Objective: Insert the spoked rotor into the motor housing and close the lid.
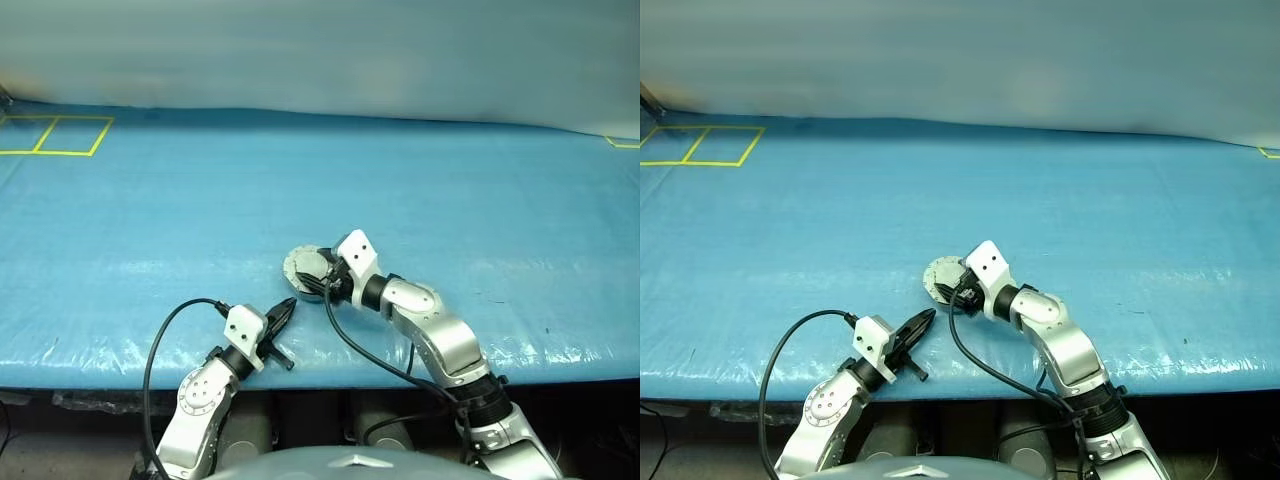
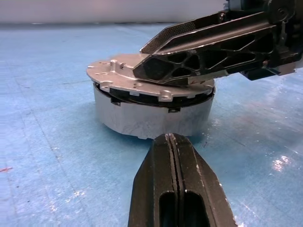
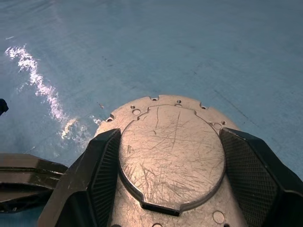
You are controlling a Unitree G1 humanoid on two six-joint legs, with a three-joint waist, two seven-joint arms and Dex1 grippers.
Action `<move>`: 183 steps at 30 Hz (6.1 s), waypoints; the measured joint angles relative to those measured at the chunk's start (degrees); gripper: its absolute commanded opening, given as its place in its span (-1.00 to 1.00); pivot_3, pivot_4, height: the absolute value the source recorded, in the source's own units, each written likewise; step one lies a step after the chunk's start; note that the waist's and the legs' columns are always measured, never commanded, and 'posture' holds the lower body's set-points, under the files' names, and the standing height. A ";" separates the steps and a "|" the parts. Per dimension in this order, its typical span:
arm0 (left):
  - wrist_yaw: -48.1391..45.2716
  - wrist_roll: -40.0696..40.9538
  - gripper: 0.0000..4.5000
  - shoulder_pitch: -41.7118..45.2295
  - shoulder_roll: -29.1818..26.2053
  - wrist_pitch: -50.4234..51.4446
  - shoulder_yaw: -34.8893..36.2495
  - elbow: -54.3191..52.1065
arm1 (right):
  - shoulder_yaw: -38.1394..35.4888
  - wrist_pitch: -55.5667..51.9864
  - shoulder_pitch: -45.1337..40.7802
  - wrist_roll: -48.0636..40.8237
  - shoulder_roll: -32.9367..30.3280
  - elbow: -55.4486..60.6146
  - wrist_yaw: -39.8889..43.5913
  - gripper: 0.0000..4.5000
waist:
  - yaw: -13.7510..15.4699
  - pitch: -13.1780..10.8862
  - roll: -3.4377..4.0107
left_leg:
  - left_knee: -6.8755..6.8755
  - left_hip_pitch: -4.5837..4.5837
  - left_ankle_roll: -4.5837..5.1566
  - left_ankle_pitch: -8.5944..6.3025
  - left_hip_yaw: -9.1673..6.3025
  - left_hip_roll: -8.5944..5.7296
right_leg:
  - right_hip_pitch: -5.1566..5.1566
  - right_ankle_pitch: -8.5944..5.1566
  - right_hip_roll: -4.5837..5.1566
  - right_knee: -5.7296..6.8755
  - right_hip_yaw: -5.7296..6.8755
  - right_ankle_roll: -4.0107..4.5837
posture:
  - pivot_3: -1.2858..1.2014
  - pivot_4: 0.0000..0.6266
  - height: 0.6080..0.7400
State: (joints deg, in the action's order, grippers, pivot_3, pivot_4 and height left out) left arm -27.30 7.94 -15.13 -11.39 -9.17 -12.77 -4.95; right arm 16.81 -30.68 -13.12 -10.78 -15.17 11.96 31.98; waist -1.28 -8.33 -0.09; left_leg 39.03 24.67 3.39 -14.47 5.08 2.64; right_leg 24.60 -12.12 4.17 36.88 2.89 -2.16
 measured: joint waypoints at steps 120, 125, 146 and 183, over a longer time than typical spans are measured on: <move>-21.42 17.74 -1.00 40.89 -11.88 55.81 4.36 11.44 | -22.91 -23.17 22.52 -44.24 19.15 9.96 -23.68 0.98 | 1.42 0.36 -0.68 | -0.89 -0.81 -0.36 -0.30 -0.27 -0.13 | -0.89 -0.74 0.42 -0.22 0.07 0.17 | 0.03 -0.52 1.00; -21.32 17.73 -1.00 40.54 -11.92 55.81 4.65 11.25 | -24.22 -22.81 21.13 -53.15 19.38 5.83 -27.48 0.80 | 1.37 0.36 -0.68 | -0.90 -0.82 -0.35 -0.30 -0.26 -0.13 | -0.94 -0.75 0.32 -0.21 0.06 0.15 | 0.03 -0.52 1.00; -17.29 21.74 -1.00 36.68 -9.46 57.75 12.31 8.56 | -22.63 -22.02 23.01 -72.44 18.83 2.87 -39.89 -0.50 | 0.31 0.33 -0.69 | -0.97 -0.71 -0.35 -0.30 -0.21 -0.07 | -0.78 -0.70 0.20 -0.17 -0.15 -0.05 | 0.03 -0.52 1.00; 23.94 84.45 1.00 2.09 14.86 53.18 23.97 -11.26 | -14.43 -14.92 15.42 -82.05 18.79 4.26 -46.57 -0.50 | 0.56 -0.24 -0.97 | -0.71 -0.38 -0.25 -0.33 -0.24 -0.18 | -0.62 -0.71 -0.17 -0.18 -0.30 -0.13 | 0.03 -0.52 1.00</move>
State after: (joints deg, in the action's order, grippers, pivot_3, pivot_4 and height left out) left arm -3.36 92.38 -13.04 3.47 44.01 11.19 -16.20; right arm 2.37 -45.60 2.30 -92.82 3.62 16.22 -14.59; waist -0.72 -8.56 -1.06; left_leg 38.31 24.29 3.14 -14.80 4.84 2.46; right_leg 23.98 -12.82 4.00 36.70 2.59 -2.30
